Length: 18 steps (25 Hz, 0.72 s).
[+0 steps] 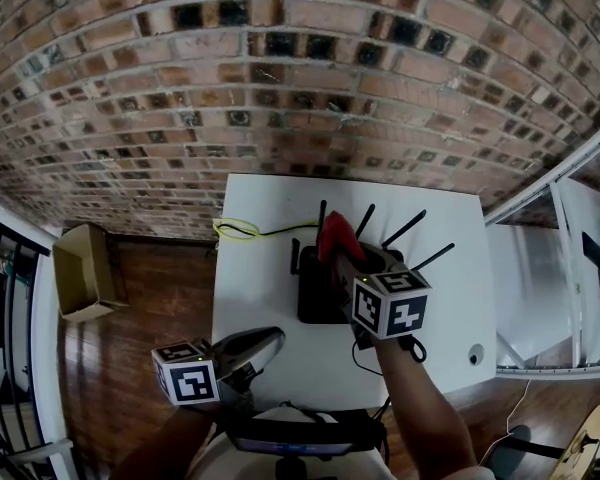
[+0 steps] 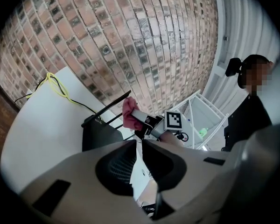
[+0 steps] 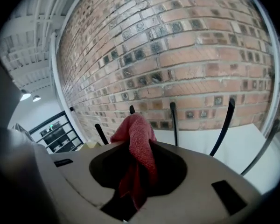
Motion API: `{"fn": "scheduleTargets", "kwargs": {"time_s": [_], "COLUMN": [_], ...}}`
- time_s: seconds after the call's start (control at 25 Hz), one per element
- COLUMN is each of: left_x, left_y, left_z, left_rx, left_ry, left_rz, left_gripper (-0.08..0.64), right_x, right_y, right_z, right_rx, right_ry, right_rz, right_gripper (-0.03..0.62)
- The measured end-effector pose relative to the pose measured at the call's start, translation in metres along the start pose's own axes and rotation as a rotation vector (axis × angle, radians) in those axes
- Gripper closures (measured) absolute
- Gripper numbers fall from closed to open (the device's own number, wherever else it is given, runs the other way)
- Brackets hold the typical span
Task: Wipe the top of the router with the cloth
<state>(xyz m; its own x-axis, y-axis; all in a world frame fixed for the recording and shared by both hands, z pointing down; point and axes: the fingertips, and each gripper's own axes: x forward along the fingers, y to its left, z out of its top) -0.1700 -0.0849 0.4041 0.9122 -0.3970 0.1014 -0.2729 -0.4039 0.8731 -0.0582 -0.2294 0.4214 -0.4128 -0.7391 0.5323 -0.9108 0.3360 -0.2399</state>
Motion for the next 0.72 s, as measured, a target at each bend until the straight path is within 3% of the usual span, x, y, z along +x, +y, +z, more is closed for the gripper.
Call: {"fn": "scheduleTargets", "kwargs": {"time_s": [0.2, 0.44, 0.72], "left_x": [0.000, -0.002, -0.003], "left_y": [0.002, 0.002, 0.007], "left_z": [-0.001, -0.002, -0.002], "left_rx": [0.008, 0.002, -0.006], "left_ry": [0.008, -0.001, 0.000], "left_rz": [0.015, 0.015, 0.036], "left_gripper": [0.517, 0.517, 0.517], "right_x": [-0.009, -0.012, 0.024], "right_y": [-0.001, 0.023, 0.017], "right_z": [0.032, 0.078, 0.036], "right_rx": [-0.192, -0.397, -0.448], "right_ry": [-0.088, -0.236, -0.124], "right_rz": [-0.092, -0.138, -0.145], "right_gripper": [0.485, 0.485, 0.485]}}
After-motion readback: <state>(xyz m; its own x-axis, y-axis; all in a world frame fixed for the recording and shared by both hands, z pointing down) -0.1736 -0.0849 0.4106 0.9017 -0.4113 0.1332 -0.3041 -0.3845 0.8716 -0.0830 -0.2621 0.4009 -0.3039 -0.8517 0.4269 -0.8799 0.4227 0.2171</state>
